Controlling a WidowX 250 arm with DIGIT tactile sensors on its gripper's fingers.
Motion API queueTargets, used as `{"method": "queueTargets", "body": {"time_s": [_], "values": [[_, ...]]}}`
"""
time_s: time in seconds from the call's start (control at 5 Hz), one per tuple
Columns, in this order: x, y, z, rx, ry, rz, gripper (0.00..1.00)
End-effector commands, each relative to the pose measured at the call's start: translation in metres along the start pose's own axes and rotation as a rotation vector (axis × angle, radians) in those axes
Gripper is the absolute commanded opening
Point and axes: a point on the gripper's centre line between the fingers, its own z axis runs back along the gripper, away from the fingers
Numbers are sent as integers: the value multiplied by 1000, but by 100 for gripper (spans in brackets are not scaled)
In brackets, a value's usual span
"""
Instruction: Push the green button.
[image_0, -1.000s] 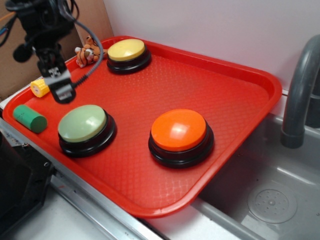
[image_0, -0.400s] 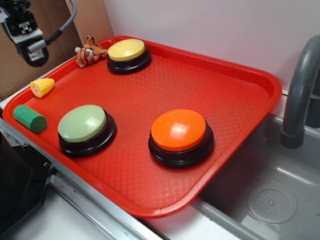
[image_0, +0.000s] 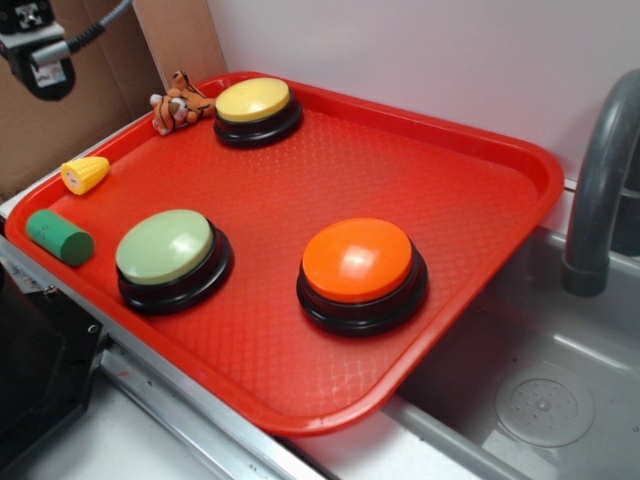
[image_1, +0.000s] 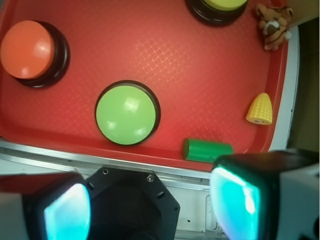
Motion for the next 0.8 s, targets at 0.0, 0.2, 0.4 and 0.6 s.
{"method": "queueTargets", "body": {"time_s": [0.0, 0.2, 0.4, 0.6], "values": [[4, 3, 28, 17, -66, 24, 100], [4, 3, 32, 8, -67, 35, 100], [9, 3, 35, 12, -59, 33, 100], [15, 3, 38, 12, -53, 48, 100]]}}
